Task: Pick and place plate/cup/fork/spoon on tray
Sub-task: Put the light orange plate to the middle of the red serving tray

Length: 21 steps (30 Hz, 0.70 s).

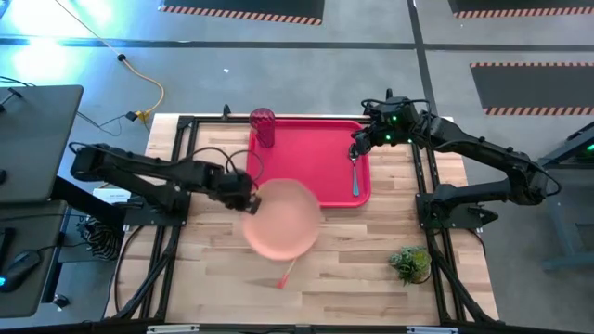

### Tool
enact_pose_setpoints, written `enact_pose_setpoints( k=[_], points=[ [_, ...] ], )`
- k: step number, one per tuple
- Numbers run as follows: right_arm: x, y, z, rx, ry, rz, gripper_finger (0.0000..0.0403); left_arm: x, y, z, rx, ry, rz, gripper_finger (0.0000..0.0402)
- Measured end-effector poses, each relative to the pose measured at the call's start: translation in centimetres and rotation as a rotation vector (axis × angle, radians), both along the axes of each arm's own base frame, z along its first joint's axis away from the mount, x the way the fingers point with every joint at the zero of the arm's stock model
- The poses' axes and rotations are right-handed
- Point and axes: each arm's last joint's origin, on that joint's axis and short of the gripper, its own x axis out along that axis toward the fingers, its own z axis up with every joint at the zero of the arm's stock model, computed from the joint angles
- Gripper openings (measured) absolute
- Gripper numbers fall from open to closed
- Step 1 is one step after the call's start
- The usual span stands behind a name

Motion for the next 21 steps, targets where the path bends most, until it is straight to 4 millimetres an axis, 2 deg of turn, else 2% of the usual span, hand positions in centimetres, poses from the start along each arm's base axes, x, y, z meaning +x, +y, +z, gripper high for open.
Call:
enact_pose_setpoints(
  k=[7,15,21],
  points=[
    [0.0,0.0,0.0,0.000,0.000,0.000,0.0074,1.7,2.1,0.5,0.030,-0.146,0.195,0.0001],
    [0.0,0.0,0.0,0.000,0.000,0.000,0.0074,4.6,4.5,-1.3,0.026,-0.237,0.291,0.0001],
    [0.0,0.0,0.0,0.000,0.000,-0.001,0.0074,5.2,6.0,-3.0,0.049,-0.185,0.360,0.0001]
  ],
)
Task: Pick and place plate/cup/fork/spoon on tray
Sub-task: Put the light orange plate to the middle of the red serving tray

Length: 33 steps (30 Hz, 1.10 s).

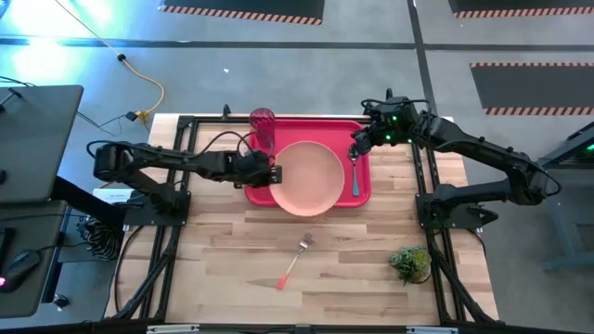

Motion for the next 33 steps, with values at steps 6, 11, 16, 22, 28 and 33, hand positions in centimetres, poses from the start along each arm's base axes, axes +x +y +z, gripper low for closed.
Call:
enact_pose_setpoints(
  k=[6,11,16,22,28,33],
  points=[
    [0.0,0.0,0.0,0.000,0.000,0.000,0.0074,0.0,1.6,-1.1,0.002,0.038,0.069,0.0002],
    [0.0,0.0,0.0,0.000,0.000,-0.001,0.0074,0.1,2.4,-1.8,-0.016,0.058,0.073,0.0002],
    [0.0,0.0,0.0,-0.004,0.002,-0.005,0.0074,0.5,3.1,-2.6,-0.041,0.044,0.075,0.0002],
    [0.0,-0.1,0.0,-0.013,0.009,-0.021,0.0074,0.8,3.6,-3.3,-0.047,0.046,0.094,0.0003],
    [-0.1,-0.1,0.0,-0.011,0.012,-0.021,0.0074,0.7,4.3,-4.1,-0.069,0.066,0.111,0.0003],
    [-0.1,0.0,-0.1,-0.010,0.015,-0.021,0.0074,0.5,5.0,-4.2,-0.060,0.072,0.133,0.0003]
  ],
)
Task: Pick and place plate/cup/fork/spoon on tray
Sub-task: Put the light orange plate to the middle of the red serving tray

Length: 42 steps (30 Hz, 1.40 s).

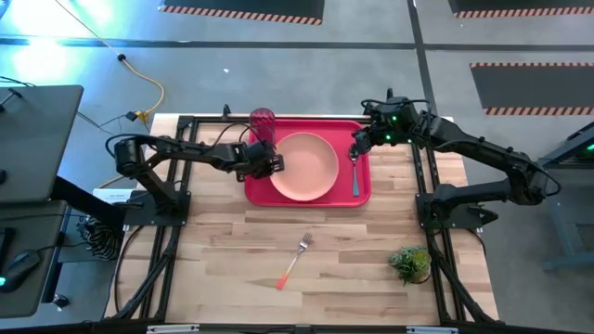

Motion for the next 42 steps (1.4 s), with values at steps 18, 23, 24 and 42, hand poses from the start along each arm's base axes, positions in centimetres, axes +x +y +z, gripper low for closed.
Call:
enact_pose_setpoints(
  k=[18,23,24,42],
  points=[
    [0.00,0.00,0.00,0.000,0.000,0.000,0.0074,-0.03,0.66,0.12,-0.014,-0.031,-0.003,0.0010],
    [0.00,0.00,0.00,0.000,0.000,0.000,0.0074,-0.03,0.68,0.05,-0.002,-0.024,-0.012,0.0011],
    [0.00,-0.01,0.00,0.000,0.000,-0.001,0.0074,0.00,0.70,-0.04,-0.002,-0.021,-0.012,0.0011],
    [-0.02,0.02,-0.04,0.011,-0.001,-0.006,0.0074,0.07,0.72,-0.09,0.000,-0.023,-0.014,0.0041]
  ],
)
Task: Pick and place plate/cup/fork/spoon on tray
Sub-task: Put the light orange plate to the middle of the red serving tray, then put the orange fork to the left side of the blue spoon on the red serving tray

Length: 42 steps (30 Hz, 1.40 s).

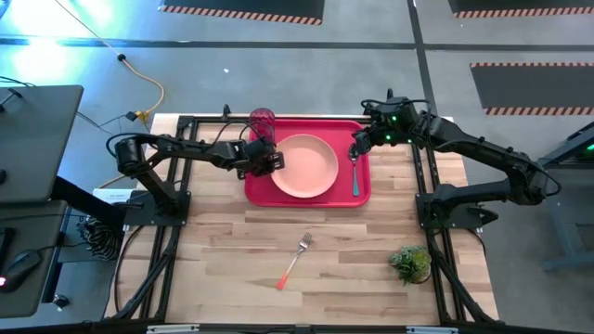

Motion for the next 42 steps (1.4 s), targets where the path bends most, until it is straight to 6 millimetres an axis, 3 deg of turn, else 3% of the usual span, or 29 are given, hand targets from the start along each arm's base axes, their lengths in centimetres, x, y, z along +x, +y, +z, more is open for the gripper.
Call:
enact_pose_setpoints(
  k=[8,21,35,42],
  points=[
    [-0.1,0.0,-0.1,0.008,0.013,0.001,0.0074,0.2,0.1,0.1,0.011,-0.020,0.002,0.0068],
    [-0.1,0.0,-0.1,0.009,0.012,0.002,0.0074,0.1,0.0,0.6,0.039,-0.020,-0.034,0.0069],
    [0.0,0.1,0.0,0.056,-0.024,-0.003,0.0074,-0.9,0.0,4.0,0.138,-0.107,-0.071,0.0069],
    [0.6,1.3,0.0,0.183,-0.080,0.058,0.0074,-1.7,-0.5,7.3,0.270,-0.199,-0.180,0.0069]
  ],
)
